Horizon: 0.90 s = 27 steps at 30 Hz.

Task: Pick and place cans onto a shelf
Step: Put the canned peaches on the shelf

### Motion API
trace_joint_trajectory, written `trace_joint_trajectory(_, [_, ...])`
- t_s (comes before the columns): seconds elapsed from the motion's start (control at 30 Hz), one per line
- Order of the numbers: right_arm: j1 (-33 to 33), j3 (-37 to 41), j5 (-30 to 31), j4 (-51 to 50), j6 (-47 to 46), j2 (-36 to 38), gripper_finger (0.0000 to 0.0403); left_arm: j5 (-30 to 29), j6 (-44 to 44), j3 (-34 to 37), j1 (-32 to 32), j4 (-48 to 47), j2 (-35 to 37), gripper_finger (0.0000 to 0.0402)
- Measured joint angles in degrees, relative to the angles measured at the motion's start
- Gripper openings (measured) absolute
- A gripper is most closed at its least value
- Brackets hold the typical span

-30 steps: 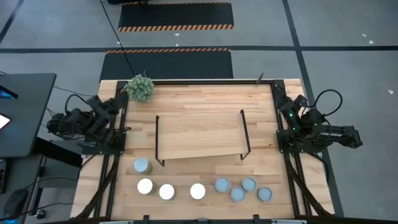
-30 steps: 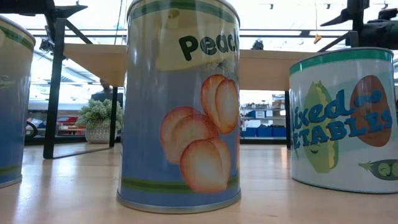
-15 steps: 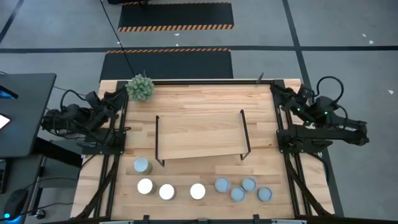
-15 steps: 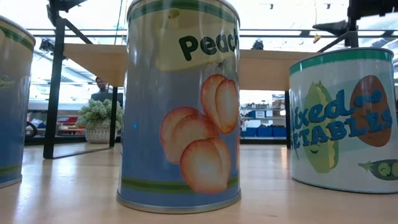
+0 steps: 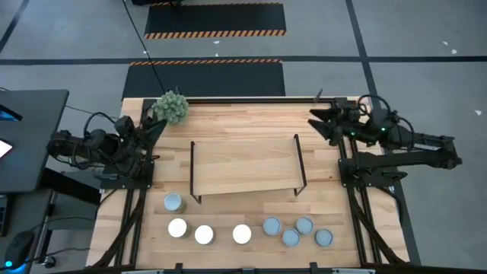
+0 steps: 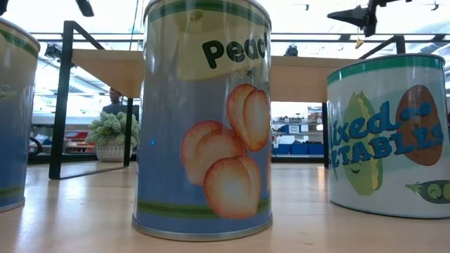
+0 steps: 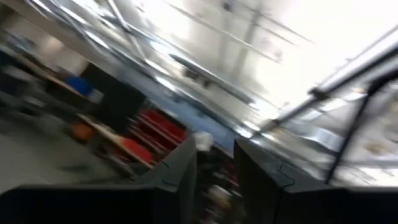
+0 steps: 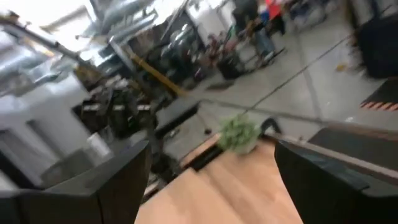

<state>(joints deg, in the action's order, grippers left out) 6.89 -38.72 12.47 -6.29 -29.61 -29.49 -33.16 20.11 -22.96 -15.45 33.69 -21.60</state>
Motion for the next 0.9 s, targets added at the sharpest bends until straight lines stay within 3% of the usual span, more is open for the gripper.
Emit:
trace_joint_trajectory(0.17, [-2.4,-6.5,-7.0,-7.8,-0.5,-5.3,0.0347,9.9,5.1,0.0,-1.3,-0.8,-0.1,0.0115])
trace_joint_trajectory(0.3, [-5.0,-13.2,-9.5,-19.0,-1.8,-8.7,0.0347,12.6,10.6,0.0,-3.8,-5.7,-0.2,0.0115])
trace_joint_trajectory(0.53, [-13.3,-20.1,-11.2,-31.7,-5.7,-13.1,0.0347,12.3,18.8,0.0,-7.9,-10.9,-0.3,0.0110])
trace_joint_trajectory(0.9, [-26.7,-20.7,-11.2,-37.9,-12.1,-17.7,0.0347,7.6,25.6,0.0,-10.3,-10.8,-3.3,0.0110])
